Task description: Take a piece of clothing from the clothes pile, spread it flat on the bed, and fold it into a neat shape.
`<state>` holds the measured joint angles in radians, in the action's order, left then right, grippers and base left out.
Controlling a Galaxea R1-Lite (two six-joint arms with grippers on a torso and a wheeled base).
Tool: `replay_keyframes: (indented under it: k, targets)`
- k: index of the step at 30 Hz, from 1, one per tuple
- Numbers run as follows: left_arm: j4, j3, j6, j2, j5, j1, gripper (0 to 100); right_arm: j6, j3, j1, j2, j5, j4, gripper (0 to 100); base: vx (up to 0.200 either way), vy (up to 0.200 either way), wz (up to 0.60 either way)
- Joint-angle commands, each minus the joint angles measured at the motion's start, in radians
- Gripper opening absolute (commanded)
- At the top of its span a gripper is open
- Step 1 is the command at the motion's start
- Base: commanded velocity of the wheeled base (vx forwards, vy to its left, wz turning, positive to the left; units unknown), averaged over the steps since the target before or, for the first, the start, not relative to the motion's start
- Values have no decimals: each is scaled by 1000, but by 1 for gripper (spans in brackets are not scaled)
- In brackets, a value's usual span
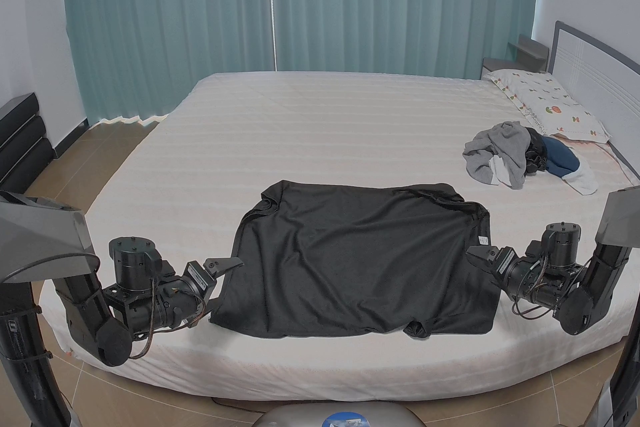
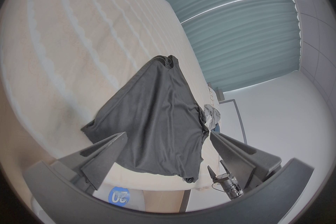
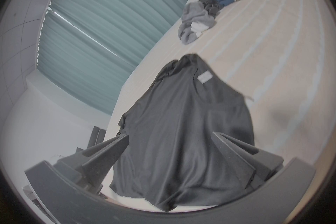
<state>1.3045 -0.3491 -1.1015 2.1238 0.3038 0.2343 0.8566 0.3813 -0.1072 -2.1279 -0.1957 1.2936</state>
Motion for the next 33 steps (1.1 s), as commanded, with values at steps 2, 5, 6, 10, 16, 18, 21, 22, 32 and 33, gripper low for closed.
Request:
replay_keyframes:
  k: [2, 5, 6, 10, 16, 18, 21, 22, 32, 33]
  targets:
    - [6, 16, -6, 1, 1, 7, 100, 30, -21, -15, 5, -4, 6, 100, 0, 0, 0]
    - [6, 18, -11, 1, 0, 16, 100, 32, -19, -14, -7, -4, 6, 100, 0, -200, 0]
    - [6, 21, -24, 1, -2, 25, 100, 29, -21, -14, -14, 4, 9, 100, 0, -200, 0]
    - [16, 45, -28, -2, -2, 33, 100, 24, -28, -8, 2, 10, 13, 100, 0, -200, 0]
    - [22, 50, -29, -4, -3, 33, 100, 18, -48, -9, 22, 10, 16, 100, 0, -200, 0]
    - [24, 56, -29, -8, -5, 33, 100, 13, -50, -9, 23, 10, 15, 100, 0, -200, 0]
    - [36, 81, -23, -10, -6, 31, 100, -2, -64, -15, 25, 10, 15, 100, 0, -133, 0]
    - [44, 85, -23, -12, -8, 31, 100, -7, -68, -19, 25, 10, 15, 100, 0, 0, 0]
    - [79, 104, -17, -13, -71, 28, 100, -54, -97, -40, 23, 12, 15, 100, -120, 0, 0]
    - [79, 111, -5, -15, -83, 28, 100, -62, -102, -45, 22, 12, 15, 100, -200, 0, 0]
